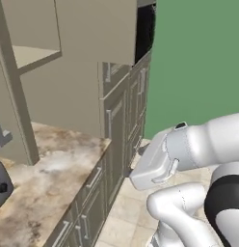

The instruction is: Move the shaker and oil and vinegar bottle from the cabinet to the dining counter.

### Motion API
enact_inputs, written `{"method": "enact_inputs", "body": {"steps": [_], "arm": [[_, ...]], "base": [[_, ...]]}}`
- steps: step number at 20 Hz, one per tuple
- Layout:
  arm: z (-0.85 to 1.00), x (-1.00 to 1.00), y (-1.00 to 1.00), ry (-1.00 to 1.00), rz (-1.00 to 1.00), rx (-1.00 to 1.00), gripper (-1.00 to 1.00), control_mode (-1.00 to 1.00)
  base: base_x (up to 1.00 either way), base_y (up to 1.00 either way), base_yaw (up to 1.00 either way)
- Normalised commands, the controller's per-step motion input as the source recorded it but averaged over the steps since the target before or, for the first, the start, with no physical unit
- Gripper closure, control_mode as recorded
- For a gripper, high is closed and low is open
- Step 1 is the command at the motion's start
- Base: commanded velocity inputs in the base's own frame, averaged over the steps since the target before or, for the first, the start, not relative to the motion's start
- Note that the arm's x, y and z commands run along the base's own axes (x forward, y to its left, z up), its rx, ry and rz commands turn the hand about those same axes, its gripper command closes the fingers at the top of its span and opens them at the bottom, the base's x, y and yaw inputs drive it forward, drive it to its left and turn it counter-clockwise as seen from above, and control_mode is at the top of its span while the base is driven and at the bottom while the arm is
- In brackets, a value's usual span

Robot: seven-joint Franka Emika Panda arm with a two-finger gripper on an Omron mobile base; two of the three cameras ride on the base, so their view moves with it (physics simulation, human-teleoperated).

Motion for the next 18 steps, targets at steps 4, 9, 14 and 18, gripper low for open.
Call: {"method": "enact_inputs", "body": {"steps": [4, 9, 14, 18], "arm": [[0.0, 0.0, 0.0, 0.0, 0.0, 0.0, -1.0, 1.0], [0.0, 0.0, 0.0, 0.0, 0.0, 0.0, -1.0, 1.0], [0.0, 0.0, 0.0, 0.0, 0.0, 0.0, -1.0, 1.0], [0.0, 0.0, 0.0, 0.0, 0.0, 0.0, -1.0, 1.0]], "base": [[0.73, 0.26, 0.36], [0.56, 0.08, 0.33], [0.53, 0.0, 0.31], [0.57, 0.05, 0.32]]}}
